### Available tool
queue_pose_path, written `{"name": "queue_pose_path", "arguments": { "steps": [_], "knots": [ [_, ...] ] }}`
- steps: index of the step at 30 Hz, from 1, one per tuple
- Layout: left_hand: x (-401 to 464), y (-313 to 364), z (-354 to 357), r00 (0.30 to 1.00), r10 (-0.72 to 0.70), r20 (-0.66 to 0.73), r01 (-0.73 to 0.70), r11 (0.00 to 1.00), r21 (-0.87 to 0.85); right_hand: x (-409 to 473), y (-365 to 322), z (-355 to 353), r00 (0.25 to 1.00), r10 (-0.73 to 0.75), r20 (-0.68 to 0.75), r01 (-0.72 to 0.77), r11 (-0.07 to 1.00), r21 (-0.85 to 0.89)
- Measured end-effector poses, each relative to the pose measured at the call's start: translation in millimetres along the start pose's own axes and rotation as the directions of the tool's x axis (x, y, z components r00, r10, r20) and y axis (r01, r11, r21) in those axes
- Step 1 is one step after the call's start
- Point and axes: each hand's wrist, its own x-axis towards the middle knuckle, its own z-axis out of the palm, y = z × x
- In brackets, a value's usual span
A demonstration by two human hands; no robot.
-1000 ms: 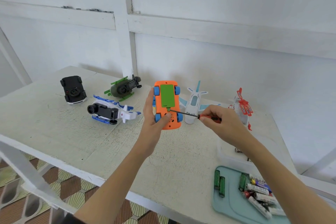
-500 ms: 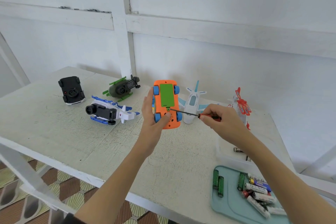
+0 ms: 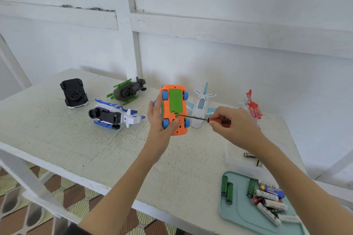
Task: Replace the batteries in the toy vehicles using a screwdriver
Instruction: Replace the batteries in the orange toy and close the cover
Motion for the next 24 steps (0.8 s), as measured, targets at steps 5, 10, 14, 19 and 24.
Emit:
{"name": "queue_pose_path", "arguments": {
  "steps": [5,10,14,19,24],
  "knots": [
    [-3.4,-0.8,5.8,1.0,0.016,-0.023,-0.015,0.998,0.065,-1.3,-6.2,-4.9,0.988,-0.152,-0.025,0.147,0.979,-0.145],
    [-3.9,5.1,8.5,0.999,0.006,-0.038,-0.004,0.998,0.068,-1.5,-7.7,-5.4,0.975,-0.21,-0.077,0.199,0.971,-0.129],
    [-4.4,4.5,8.8,0.999,0.027,-0.039,-0.024,0.998,0.056,-3.4,-8.0,-6.9,0.971,-0.217,-0.105,0.205,0.972,-0.114],
    [-5.4,4.5,11.0,0.998,0.045,-0.049,-0.042,0.998,0.048,-3.5,-7.0,-7.1,0.973,-0.219,-0.068,0.208,0.969,-0.134],
    [-6.6,3.5,10.3,0.999,0.018,-0.044,-0.015,0.998,0.058,-4.1,-4.8,-7.1,0.976,-0.212,-0.048,0.205,0.972,-0.119]
  ]
}}
